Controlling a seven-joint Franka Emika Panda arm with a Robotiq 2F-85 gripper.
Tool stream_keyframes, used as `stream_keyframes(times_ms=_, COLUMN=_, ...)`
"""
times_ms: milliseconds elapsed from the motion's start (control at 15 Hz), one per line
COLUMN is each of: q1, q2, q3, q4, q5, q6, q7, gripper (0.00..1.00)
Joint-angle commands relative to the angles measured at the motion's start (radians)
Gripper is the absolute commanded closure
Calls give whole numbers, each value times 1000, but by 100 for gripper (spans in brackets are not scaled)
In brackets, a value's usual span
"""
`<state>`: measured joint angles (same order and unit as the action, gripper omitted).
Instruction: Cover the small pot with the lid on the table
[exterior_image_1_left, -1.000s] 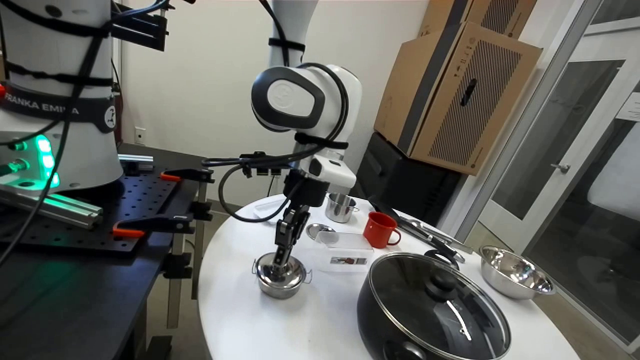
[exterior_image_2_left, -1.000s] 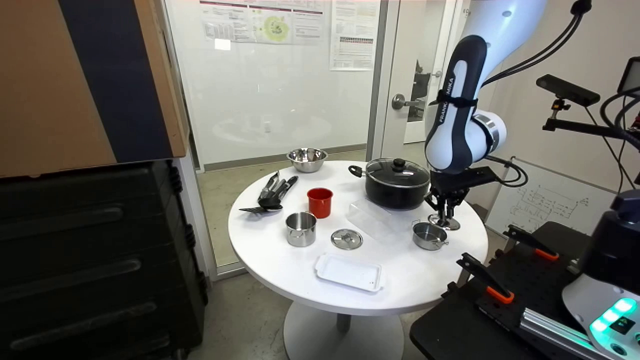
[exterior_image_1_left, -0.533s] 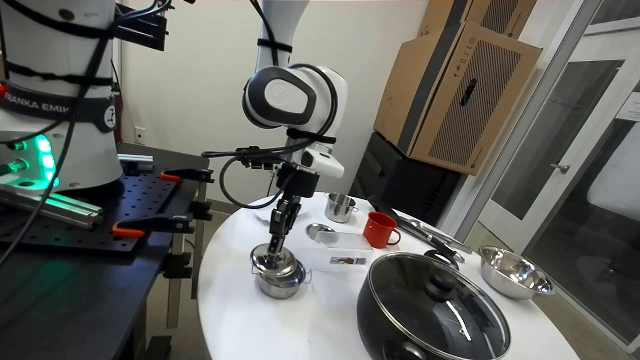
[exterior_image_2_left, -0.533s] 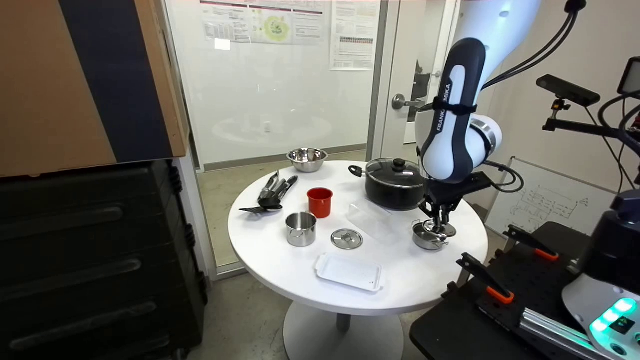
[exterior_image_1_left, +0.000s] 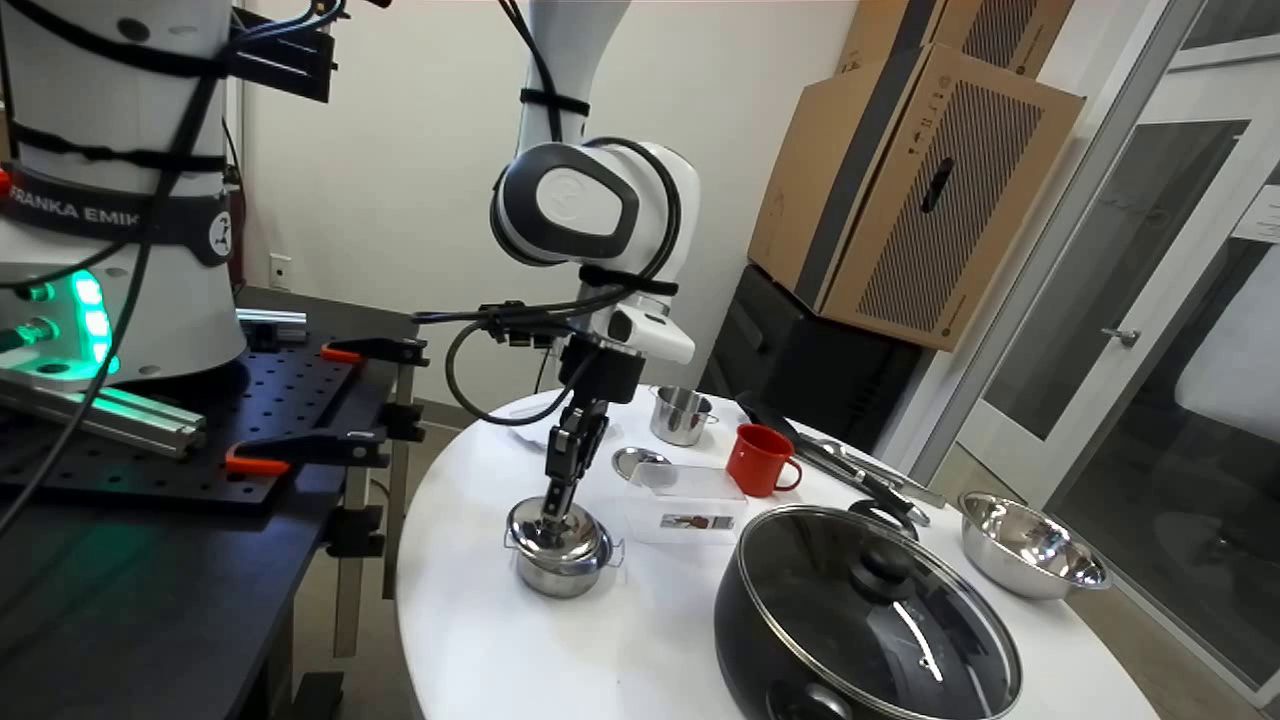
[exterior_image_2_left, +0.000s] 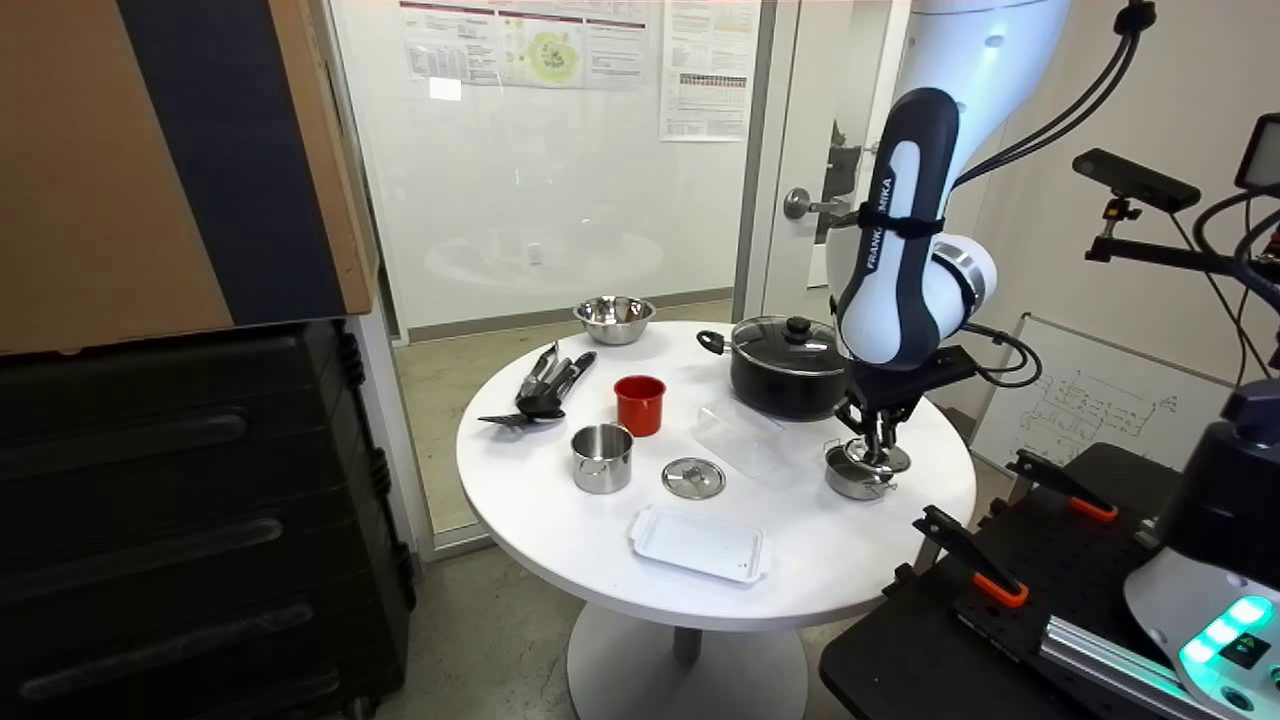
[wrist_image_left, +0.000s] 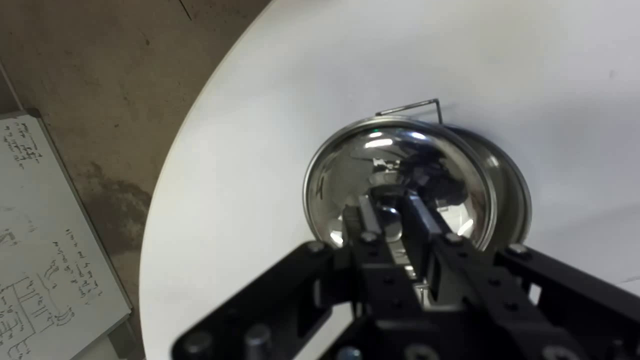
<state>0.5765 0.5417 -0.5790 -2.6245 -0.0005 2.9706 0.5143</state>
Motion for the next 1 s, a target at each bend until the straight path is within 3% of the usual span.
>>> stream_keyframes(times_ms=0, q1=-19, q2=25, q3=18, q4=23, q5=19, q6=33, q7=7, gripper=96)
stream_keyframes(times_ms=933, q1=-27, q2=105, q3=58, q4=70, q5=69, q6=72, q7=1, gripper=96)
